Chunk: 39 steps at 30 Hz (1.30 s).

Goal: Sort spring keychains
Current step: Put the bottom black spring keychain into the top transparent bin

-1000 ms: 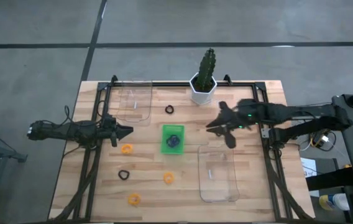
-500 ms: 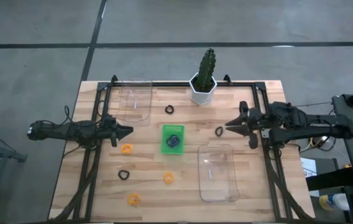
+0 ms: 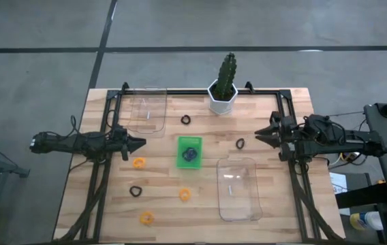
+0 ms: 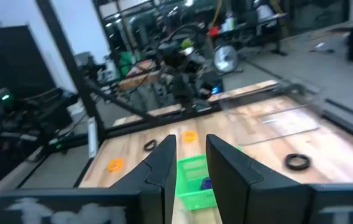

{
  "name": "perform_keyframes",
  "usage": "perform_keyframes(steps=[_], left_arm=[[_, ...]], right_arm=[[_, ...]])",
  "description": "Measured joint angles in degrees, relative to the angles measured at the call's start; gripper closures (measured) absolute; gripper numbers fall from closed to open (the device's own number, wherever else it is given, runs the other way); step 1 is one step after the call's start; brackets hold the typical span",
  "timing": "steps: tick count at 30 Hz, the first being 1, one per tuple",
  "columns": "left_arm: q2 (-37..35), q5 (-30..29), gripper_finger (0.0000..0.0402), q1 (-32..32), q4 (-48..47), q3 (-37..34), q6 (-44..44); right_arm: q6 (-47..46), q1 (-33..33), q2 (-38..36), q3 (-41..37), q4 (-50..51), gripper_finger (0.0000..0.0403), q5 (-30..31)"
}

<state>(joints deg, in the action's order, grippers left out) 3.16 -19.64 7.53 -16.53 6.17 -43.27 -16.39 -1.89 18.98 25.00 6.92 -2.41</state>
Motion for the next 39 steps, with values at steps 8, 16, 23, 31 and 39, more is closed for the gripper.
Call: perform_keyframes(steps=[8,16,23,31,39], left_arm=[[0.0,0.0,0.0319,0.0,5.2,0.0,0.0],[0.3,4.0,0.0319,0.0,15.4,0.0,4.9],[5.7,10.1,0.0319,0.1,18.8,2.4,6.8],[22.2,12.7,0.0319,0.1,3.7,16.3,7.4],[39.3,14.3,0.0319,0.1,-18.0,32.0,7.2]], right_arm=[[0.2,0.0,-4.6,-1.9,-0.1,0.0334,1.1],[0.3,0.0,-7.5,-3.6,-0.5,0.0326,1.1],[0.0,0.0,-9.7,-6.9,-4.2,0.0318,1.1],[-0.2,0.0,-10.7,-8.6,-6.1,0.0328,1.1],[-0.1,0.0,-10.7,-9.1,-6.1,0.0332,1.1]])
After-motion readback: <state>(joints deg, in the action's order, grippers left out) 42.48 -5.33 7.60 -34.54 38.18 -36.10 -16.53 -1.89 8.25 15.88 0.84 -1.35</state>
